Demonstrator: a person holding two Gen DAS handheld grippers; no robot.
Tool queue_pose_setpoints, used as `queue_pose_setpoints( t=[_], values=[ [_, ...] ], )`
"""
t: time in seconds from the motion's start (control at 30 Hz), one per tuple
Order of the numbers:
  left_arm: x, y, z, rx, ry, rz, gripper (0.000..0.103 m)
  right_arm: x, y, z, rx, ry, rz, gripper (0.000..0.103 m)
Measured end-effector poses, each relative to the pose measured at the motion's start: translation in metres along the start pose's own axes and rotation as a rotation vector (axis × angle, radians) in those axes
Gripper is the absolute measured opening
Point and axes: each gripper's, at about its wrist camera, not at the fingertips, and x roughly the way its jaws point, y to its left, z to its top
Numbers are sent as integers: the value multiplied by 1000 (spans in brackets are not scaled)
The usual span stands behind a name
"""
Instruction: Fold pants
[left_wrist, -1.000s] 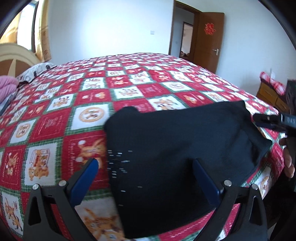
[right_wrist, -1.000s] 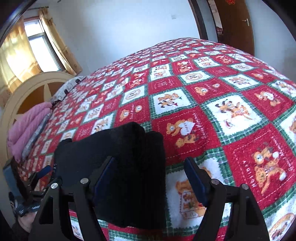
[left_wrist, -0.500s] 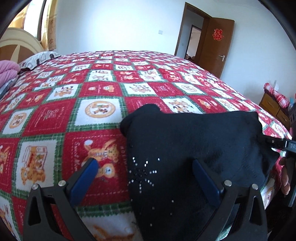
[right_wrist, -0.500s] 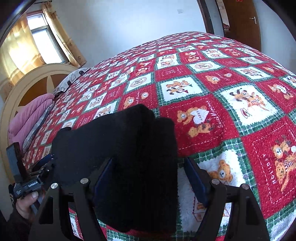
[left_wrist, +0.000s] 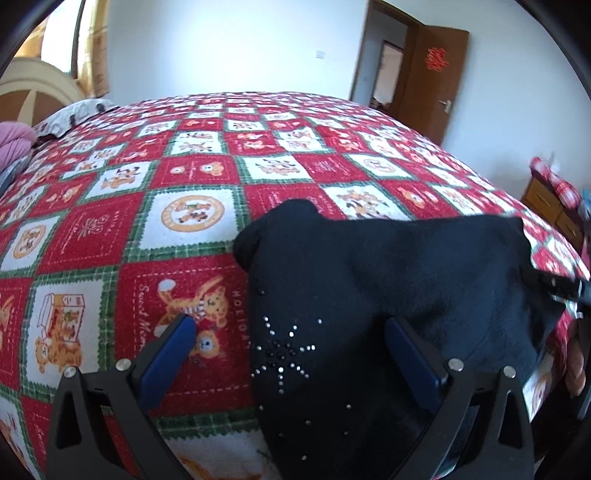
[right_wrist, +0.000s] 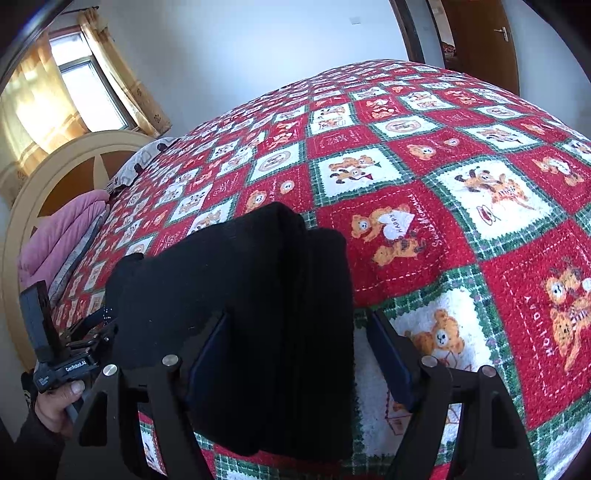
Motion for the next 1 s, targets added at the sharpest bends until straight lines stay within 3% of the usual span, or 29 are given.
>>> queue_pose_setpoints(
  t=[0.07,0.17,0.3,0.5,0.53,0.6,0.67,0.73,0.83,1.0],
  values=[
    [0,0,0,-22,-12,10,103,1,3,-1,-18,-2,-3,75],
    [-3,2,-1,-10,-11,-13,103,-1,0,0,-6,-4,15,63],
    [-6,2,-4,82,0,-9,103,-1,-11,2,49,4,58,62],
    [-3,0,-5,57,-20,1,103,5,-4,0,1,-5,20,62],
    [-3,0,-4,53,-19,-4,103,7,-4,1,1,5,17,56],
    [-6,0,-3,63,-23,-24,90,6,-2,2,-2,8,41,36],
    [-12,2,-4,57,-41,-67,40,-2,5,1,-12,-15,81,30],
    [-15,2,-5,49,-37,-114,27,-9,14,1,-41,-37,86,28],
    [-19,9,-5,13,-44,-143,14,-19,21,1,-50,-71,109,27],
    [-31,15,-3,-23,-78,-174,12,-35,39,2,-76,-113,132,26]
  ],
)
